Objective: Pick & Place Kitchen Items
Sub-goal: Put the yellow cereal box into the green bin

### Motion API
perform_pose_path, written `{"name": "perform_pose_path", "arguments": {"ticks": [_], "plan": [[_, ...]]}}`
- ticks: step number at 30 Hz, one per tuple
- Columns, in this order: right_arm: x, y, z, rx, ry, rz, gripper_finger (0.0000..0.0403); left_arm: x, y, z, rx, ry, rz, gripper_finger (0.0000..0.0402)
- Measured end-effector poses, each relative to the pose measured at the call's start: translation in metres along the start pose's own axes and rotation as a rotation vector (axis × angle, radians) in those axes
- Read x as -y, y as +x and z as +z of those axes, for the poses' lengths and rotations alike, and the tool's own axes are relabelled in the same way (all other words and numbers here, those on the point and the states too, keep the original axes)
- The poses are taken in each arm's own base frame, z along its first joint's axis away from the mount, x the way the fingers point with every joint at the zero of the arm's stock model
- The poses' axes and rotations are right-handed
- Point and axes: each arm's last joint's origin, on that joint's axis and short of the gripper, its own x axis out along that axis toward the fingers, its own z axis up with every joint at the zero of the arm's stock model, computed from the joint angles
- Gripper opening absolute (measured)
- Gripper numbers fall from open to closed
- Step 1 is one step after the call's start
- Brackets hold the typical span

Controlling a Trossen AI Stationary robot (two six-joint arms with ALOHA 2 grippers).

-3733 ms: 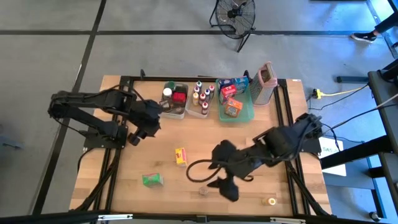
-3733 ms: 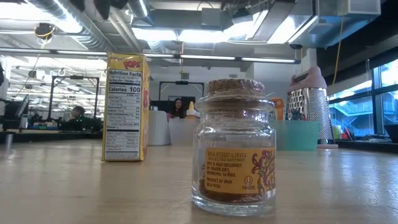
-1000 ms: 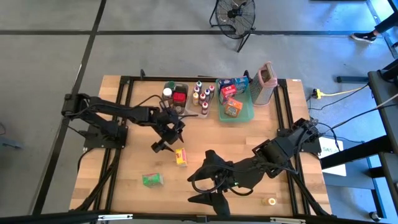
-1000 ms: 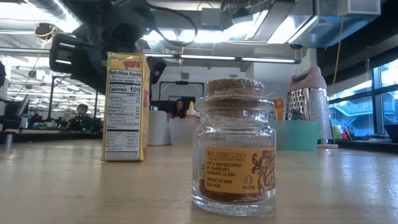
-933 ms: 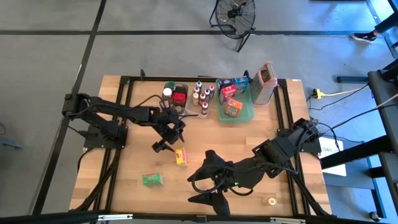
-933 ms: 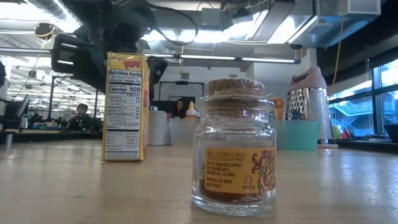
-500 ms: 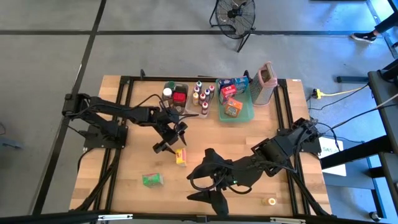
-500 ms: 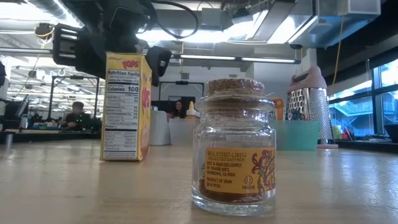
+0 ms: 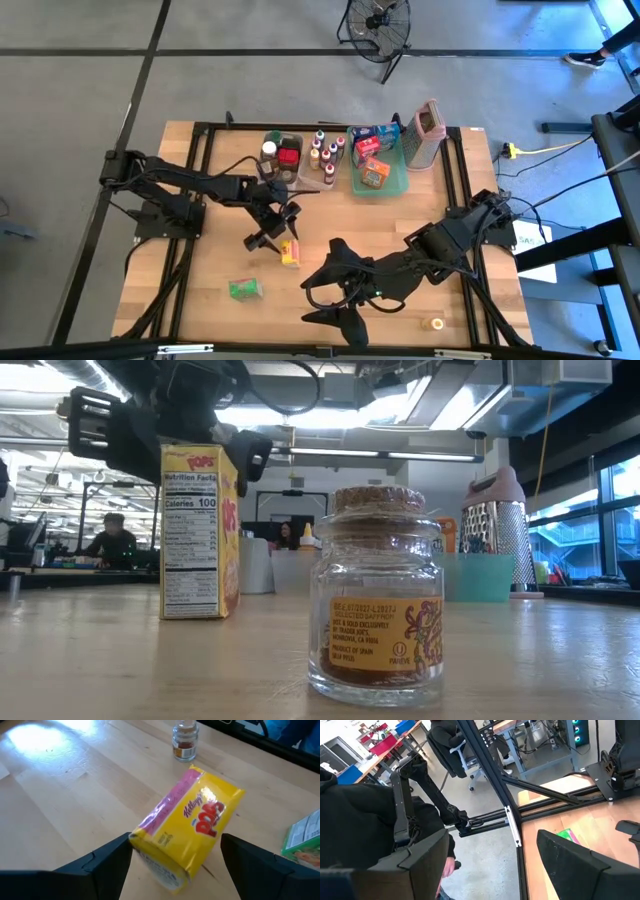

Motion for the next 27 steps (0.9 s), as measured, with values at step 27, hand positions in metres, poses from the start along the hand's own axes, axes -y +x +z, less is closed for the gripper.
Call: {"name": "perform_pose_path", "arguments": {"ticks": [27], "plan": [[0.0021, 0.0005, 0.0005, -0.005, -0.024, -0.008, 0.0305, 0.0000, 0.0012, -0.0002, -0.041, 0.039, 0.045, 0.0183]]}}
